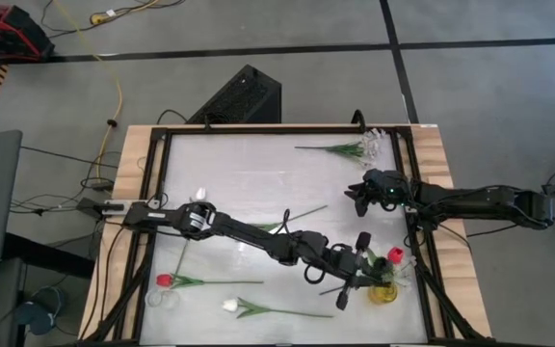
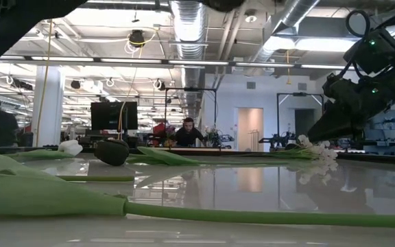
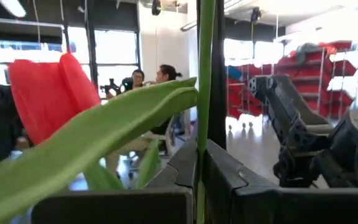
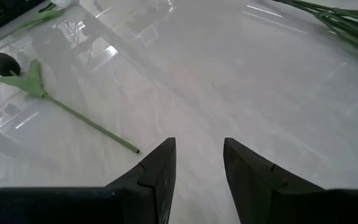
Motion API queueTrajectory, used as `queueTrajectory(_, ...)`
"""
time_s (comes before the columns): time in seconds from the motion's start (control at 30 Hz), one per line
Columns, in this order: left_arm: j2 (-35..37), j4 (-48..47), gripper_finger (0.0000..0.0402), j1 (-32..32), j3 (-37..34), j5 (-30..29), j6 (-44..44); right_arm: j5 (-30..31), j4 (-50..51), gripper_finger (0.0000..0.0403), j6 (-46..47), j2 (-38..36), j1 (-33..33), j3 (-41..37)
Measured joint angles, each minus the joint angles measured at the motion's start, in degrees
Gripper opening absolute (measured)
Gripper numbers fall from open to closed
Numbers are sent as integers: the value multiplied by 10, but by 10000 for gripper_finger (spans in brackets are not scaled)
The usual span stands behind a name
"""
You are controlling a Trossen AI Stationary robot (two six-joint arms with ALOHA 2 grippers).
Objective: Sort flowers into vase by color
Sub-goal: Put the top black flower into the yellow vase
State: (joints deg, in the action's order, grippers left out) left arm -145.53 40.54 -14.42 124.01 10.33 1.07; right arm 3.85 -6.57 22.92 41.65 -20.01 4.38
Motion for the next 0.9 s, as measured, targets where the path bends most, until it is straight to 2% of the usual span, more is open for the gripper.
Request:
queueTrajectory(0.2,-36,2,0,15,19,4,56,4,2,159,0,0,0,0)
queueTrajectory(0.53,-37,-39,0,25,21,-5,62,4,3,159,-7,0,0,0)
queueTrajectory(0.67,-37,-65,15,26,22,-5,47,4,3,159,-9,0,0,0)
queueTrajectory(0.77,-37,-136,40,26,47,-5,31,4,3,159,-11,0,0,0)
queueTrajectory(0.9,-37,-294,81,27,110,-5,-17,4,3,159,-11,0,0,0)
